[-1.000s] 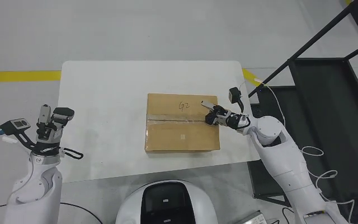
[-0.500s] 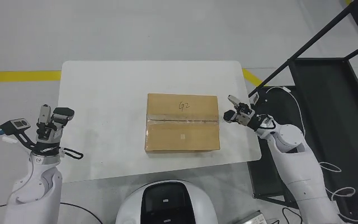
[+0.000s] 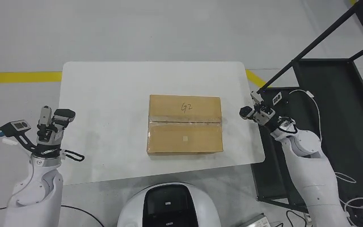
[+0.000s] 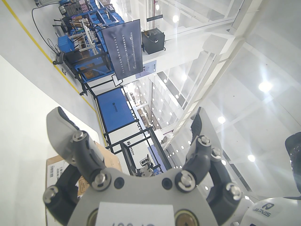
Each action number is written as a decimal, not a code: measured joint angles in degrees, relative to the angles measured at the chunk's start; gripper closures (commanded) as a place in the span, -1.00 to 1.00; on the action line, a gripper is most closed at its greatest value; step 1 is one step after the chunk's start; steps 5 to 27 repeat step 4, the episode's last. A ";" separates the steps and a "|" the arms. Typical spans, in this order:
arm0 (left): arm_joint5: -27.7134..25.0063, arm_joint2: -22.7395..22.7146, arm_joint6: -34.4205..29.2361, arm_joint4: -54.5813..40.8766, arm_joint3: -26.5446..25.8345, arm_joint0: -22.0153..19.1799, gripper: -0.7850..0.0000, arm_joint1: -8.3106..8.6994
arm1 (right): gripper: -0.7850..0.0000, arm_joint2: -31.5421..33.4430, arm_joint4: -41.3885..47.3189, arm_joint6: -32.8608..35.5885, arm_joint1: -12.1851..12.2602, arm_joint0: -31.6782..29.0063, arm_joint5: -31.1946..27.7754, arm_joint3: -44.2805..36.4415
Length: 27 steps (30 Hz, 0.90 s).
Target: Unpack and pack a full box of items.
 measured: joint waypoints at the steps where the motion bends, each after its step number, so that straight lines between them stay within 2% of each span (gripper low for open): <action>1: 0.00 0.00 0.00 0.00 0.00 0.00 -1.00 0.00 | -1.00 0.00 0.00 0.00 0.00 0.00 0.00 0.00; 27: 0.00 0.00 0.00 0.00 0.00 0.00 -1.00 0.00 | -1.00 0.00 0.00 0.00 0.00 0.00 0.00 0.00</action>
